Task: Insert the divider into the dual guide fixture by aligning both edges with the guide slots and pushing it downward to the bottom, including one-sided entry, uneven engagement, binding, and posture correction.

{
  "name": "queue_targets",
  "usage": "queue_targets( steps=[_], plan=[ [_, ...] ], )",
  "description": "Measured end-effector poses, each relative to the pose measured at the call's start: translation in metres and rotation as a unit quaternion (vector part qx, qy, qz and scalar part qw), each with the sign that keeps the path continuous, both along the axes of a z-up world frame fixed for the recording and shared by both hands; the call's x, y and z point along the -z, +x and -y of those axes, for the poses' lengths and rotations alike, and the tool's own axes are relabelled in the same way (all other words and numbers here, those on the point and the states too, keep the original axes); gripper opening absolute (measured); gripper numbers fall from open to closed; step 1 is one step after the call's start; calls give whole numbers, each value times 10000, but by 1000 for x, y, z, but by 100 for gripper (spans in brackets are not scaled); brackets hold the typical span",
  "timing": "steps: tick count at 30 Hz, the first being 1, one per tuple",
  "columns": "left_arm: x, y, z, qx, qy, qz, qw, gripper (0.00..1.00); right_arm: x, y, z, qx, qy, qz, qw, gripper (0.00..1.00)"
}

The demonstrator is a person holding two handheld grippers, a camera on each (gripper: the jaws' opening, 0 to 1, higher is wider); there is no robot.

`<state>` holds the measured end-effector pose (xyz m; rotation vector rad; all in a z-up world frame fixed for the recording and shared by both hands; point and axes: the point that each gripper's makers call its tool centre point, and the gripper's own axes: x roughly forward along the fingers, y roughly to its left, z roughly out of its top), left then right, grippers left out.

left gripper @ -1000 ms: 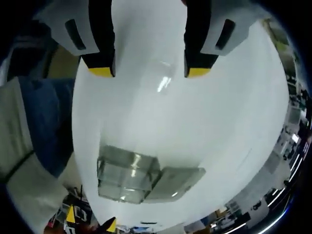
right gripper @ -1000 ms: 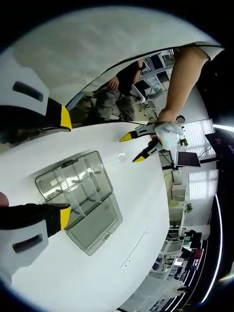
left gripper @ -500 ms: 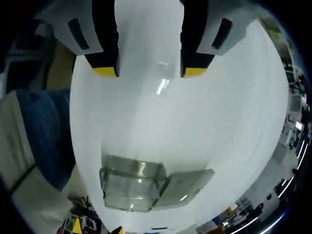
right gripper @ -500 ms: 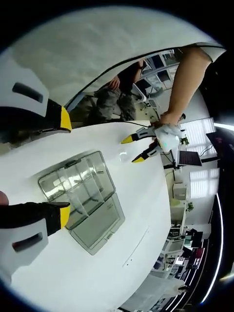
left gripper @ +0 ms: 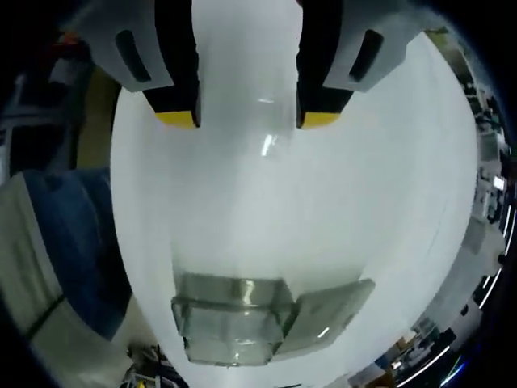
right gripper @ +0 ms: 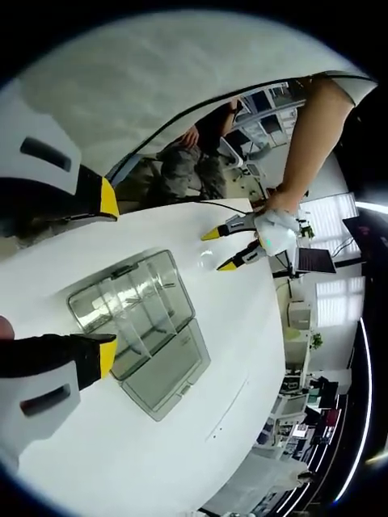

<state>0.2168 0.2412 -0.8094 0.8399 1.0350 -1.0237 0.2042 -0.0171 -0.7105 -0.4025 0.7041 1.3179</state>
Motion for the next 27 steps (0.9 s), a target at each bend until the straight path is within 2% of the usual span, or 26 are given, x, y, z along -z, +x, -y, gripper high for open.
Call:
queue_targets(
  steps=[5,15,27],
  plan=[
    [4,-1,0,142,131,-71,9998,44,1,-1,1,1,-14,-9,10000,52],
    [5,4,5,231,199,-153,9994,44,2,-1,2,-5,-34,-20,10000,52],
    [8,3,4,286,219,-403,9985,42,2,0,3,-1,-49,-27,10000,52]
  ],
)
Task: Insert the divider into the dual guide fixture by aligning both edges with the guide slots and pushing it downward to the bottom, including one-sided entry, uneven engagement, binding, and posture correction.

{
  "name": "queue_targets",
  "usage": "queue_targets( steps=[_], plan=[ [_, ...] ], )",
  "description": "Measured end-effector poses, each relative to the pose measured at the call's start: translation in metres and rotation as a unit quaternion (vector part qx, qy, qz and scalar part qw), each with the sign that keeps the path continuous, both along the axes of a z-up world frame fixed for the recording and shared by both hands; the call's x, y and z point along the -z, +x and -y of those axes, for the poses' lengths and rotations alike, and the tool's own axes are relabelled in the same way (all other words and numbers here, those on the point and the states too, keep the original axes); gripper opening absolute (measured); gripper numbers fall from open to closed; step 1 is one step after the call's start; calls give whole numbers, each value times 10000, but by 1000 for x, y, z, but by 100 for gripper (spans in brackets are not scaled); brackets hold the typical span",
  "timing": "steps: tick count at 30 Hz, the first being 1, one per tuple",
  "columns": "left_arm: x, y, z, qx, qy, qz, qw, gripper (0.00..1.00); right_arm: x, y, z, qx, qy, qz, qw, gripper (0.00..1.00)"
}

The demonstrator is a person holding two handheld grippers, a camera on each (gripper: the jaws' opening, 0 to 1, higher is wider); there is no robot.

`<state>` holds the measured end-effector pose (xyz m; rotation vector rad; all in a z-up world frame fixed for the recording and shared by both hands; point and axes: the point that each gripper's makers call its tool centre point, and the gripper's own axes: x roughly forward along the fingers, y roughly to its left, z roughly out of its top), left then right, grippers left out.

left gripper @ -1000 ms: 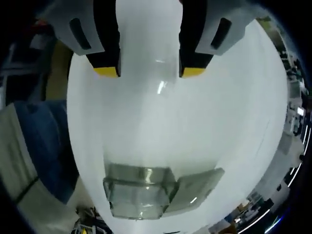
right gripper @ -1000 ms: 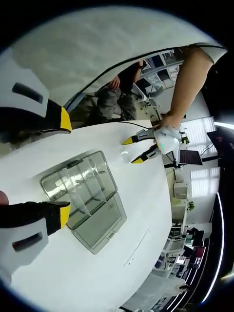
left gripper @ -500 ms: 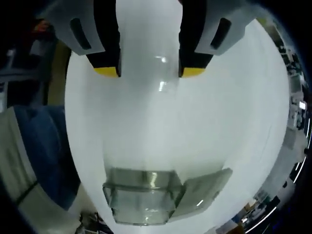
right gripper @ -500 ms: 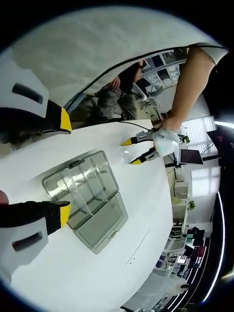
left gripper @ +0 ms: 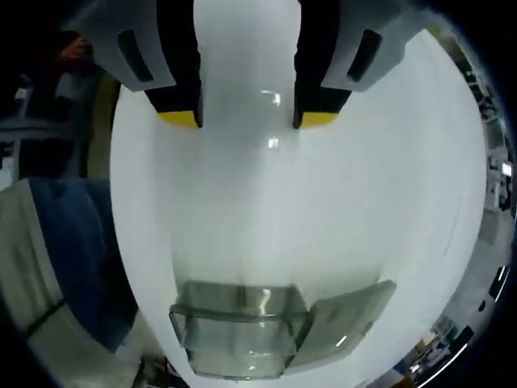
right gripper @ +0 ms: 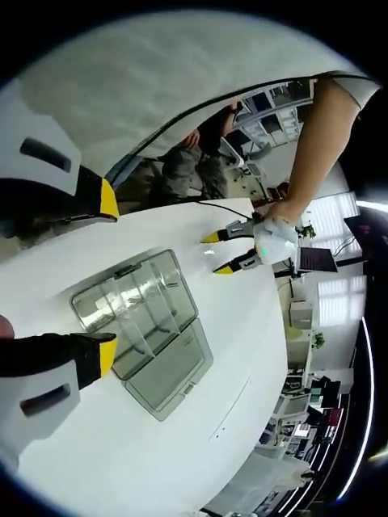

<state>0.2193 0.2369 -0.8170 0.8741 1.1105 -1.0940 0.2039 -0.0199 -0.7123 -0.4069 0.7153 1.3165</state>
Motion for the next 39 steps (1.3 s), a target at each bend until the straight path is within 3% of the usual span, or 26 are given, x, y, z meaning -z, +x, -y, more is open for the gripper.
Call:
queue_targets(
  steps=[12,17,28,39],
  plan=[
    [0,1,-2,29,40,2,10000,38,0,0,-1,18,29,-7,10000,51],
    [-1,2,-5,-33,75,3,10000,29,0,-1,-2,8,32,5,10000,51],
    [-1,1,-5,-177,167,-6,9997,28,-2,-2,-4,6,68,23,10000,51],
    [-2,-2,2,-387,8,-7,9993,27,-3,-1,-4,-29,72,47,10000,50]
  ],
)
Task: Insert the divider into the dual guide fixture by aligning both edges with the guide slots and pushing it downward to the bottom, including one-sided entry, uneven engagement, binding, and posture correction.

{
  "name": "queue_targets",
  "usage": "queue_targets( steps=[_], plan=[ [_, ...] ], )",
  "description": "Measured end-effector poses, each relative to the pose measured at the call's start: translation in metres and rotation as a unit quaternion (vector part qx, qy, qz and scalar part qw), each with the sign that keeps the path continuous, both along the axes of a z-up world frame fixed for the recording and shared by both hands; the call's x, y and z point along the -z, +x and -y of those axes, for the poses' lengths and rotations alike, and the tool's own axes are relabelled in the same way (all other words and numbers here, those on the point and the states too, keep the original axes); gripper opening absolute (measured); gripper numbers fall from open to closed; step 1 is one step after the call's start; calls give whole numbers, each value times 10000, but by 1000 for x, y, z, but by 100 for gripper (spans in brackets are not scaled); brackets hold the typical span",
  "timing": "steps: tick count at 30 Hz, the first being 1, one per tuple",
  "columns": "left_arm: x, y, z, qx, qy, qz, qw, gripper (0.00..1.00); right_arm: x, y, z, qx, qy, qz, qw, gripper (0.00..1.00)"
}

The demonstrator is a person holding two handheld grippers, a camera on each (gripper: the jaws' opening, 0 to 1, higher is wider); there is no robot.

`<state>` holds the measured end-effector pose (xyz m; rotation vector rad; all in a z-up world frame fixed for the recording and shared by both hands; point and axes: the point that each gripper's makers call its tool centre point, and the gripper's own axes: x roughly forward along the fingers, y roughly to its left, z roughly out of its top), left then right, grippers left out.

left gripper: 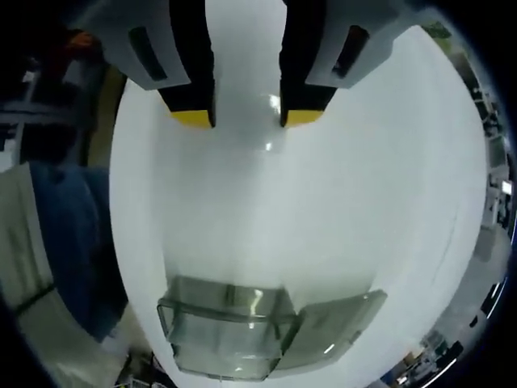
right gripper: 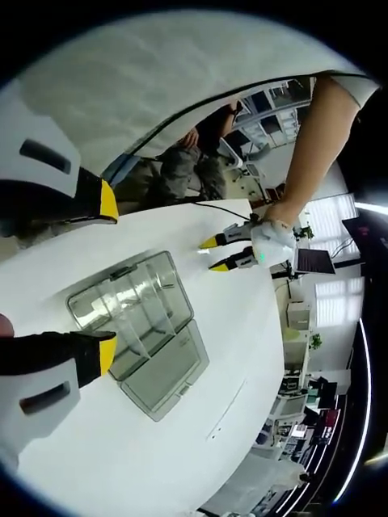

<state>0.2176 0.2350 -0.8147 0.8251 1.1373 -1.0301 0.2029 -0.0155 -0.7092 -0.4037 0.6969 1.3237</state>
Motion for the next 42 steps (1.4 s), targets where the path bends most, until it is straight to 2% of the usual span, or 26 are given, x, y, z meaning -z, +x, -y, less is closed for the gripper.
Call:
queue_targets(
  steps=[8,18,25,42],
  plan=[
    [-9,2,6,-122,-90,84,9998,26,-1,0,-3,-62,25,-4,10000,50],
    [-33,7,21,-122,-325,333,9988,26,-2,3,-8,-126,44,-21,9999,49],
    [-47,8,30,-130,-437,480,9978,26,-3,9,-10,-69,133,-146,9998,46],
    [-89,15,78,-54,-968,908,9911,26,-9,24,-21,200,438,-444,9979,41]
  ],
)
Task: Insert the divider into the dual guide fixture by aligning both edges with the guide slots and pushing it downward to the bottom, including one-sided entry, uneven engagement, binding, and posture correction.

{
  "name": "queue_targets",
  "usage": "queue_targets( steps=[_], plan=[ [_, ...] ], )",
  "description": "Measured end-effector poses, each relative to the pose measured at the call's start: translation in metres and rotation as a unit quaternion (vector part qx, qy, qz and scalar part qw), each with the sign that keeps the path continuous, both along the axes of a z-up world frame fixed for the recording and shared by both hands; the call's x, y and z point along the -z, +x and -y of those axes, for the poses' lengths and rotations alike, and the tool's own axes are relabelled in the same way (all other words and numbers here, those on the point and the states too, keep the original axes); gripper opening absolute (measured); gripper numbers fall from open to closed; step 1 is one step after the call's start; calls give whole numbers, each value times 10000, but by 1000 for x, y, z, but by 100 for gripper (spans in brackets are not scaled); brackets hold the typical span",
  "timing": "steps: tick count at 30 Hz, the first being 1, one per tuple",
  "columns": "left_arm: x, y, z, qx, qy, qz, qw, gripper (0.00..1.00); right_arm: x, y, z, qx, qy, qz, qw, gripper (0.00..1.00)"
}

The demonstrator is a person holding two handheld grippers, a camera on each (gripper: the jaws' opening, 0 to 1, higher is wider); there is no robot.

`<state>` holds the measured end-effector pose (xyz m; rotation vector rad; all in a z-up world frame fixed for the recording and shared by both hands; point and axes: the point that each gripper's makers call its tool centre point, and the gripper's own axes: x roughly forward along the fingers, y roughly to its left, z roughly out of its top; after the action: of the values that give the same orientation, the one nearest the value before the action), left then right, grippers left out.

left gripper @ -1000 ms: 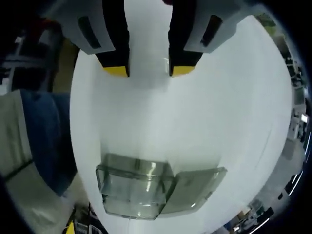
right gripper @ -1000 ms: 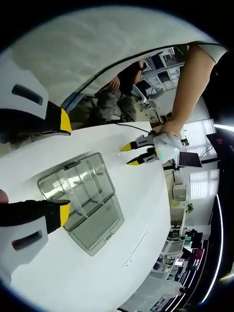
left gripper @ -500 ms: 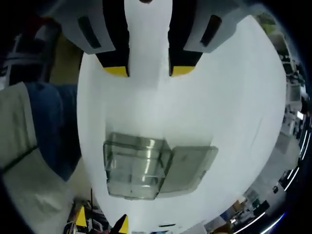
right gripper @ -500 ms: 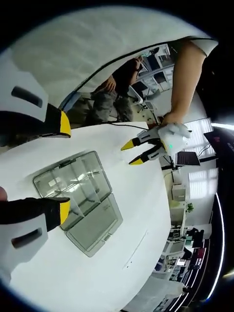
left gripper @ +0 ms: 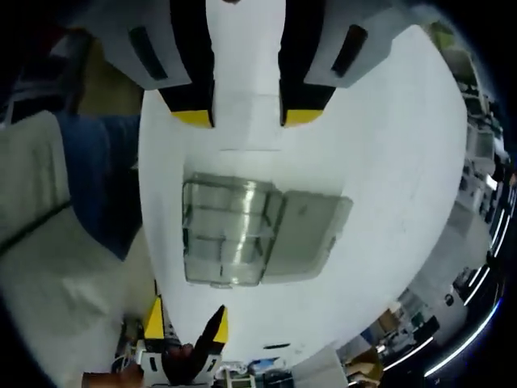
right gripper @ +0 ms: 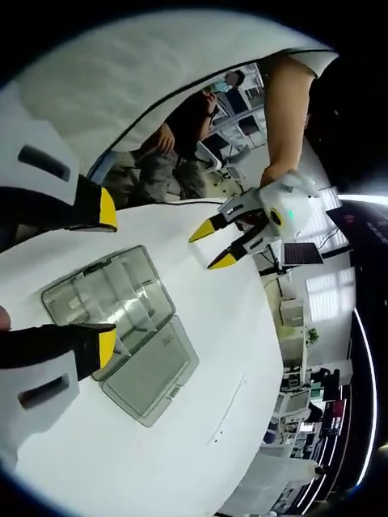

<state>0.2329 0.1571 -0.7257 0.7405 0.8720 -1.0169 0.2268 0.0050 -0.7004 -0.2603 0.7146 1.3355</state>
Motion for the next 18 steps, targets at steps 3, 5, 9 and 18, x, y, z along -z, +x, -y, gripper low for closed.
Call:
queue_targets(
  steps=[3,5,9,18],
  plan=[
    [-5,1,9,23,-97,71,9999,26,-2,3,-2,41,56,-29,10000,41],
    [-9,1,15,32,-163,116,9998,26,-2,3,-4,47,77,-46,9999,40],
    [-14,2,23,63,-253,181,9995,26,-3,4,-6,79,130,-118,9998,39],
    [-20,-1,39,97,-414,263,9987,26,-6,7,-10,118,195,-191,9996,38]
  ],
)
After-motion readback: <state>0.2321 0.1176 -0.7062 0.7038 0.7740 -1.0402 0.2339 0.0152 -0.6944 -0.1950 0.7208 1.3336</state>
